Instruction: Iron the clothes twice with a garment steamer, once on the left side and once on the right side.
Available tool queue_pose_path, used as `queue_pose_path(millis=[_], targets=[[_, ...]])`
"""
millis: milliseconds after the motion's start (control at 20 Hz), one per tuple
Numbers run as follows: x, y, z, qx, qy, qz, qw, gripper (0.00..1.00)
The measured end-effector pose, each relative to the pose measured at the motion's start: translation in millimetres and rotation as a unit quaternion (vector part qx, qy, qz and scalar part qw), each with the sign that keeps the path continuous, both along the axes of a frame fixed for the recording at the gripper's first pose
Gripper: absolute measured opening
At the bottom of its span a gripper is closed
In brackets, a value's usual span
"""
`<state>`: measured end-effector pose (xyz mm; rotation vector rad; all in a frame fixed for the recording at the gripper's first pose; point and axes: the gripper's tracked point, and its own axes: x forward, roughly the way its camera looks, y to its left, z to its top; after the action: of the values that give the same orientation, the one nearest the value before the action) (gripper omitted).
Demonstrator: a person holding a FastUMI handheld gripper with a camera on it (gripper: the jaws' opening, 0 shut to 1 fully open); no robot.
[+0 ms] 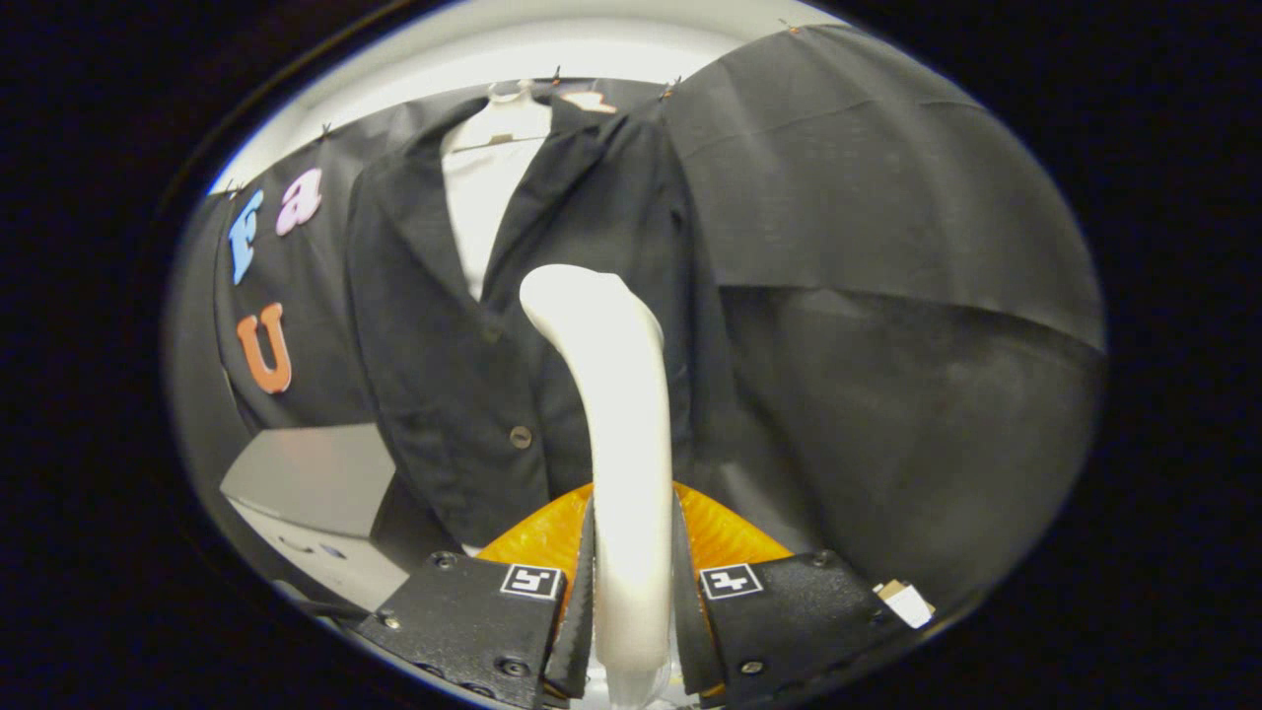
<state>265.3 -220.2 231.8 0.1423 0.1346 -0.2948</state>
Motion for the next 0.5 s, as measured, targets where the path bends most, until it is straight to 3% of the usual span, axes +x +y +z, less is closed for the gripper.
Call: queue_pose_path(millis=[300, 500], targets=[[21, -30, 111, -0.006, -0.086, -0.024, 0.996, 0.38], [36, -35, 153, -0.02, -0.108, -0.047, 0.993, 0.38]])
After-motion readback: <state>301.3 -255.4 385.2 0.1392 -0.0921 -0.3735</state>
